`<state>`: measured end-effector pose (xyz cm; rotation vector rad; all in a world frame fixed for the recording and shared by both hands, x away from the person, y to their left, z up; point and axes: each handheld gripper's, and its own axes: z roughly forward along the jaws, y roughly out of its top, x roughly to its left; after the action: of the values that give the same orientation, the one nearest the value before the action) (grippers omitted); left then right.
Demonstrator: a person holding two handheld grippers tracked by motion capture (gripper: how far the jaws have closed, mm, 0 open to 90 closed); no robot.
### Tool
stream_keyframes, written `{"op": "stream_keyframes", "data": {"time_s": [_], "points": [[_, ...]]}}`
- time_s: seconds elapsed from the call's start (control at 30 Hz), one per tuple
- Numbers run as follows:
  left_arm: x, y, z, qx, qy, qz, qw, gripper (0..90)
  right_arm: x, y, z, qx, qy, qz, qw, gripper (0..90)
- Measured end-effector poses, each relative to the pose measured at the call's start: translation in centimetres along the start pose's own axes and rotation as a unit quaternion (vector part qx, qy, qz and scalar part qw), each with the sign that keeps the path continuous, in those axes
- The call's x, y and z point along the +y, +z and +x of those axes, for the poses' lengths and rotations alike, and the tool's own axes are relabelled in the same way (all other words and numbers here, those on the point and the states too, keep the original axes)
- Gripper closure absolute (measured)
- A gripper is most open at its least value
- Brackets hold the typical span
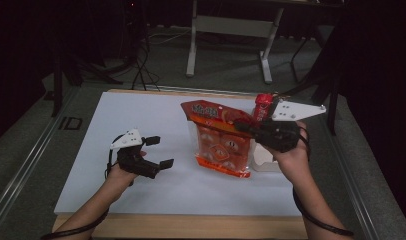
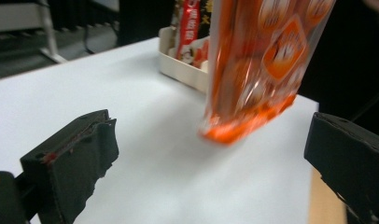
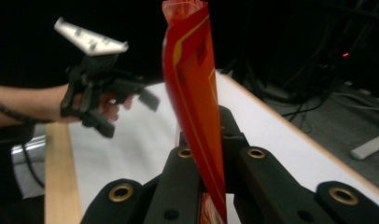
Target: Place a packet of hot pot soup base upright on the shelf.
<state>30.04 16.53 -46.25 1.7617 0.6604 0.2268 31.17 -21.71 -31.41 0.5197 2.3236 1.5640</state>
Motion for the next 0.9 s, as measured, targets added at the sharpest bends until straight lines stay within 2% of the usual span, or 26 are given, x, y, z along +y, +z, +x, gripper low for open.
{"op": "stream_keyframes", "data": {"time_s": [0.23,0.43,0.67,0.9], "points": [[-1.4,-0.5,0.3,-0.003,-0.012,0.011,0.9999,0.3,1.2,-2.2,-1.5,-0.037,0.001,-0.014,0.9992,90.0],[-2.6,-0.8,0.4,-0.002,-0.024,0.024,0.9994,0.3,1.5,-4.4,-3.4,-0.069,0.016,-0.023,0.9972,90.0],[-3.7,-0.9,0.6,0.001,-0.036,0.027,0.999,0.4,1.0,-6.5,-5.4,-0.108,0.028,-0.018,0.9936,90.0],[-4.0,-1.0,0.9,0.008,-0.04,0.022,0.9989,0.4,-0.3,-8.0,-7.5,-0.133,0.05,-0.017,0.9897,90.0]]}}
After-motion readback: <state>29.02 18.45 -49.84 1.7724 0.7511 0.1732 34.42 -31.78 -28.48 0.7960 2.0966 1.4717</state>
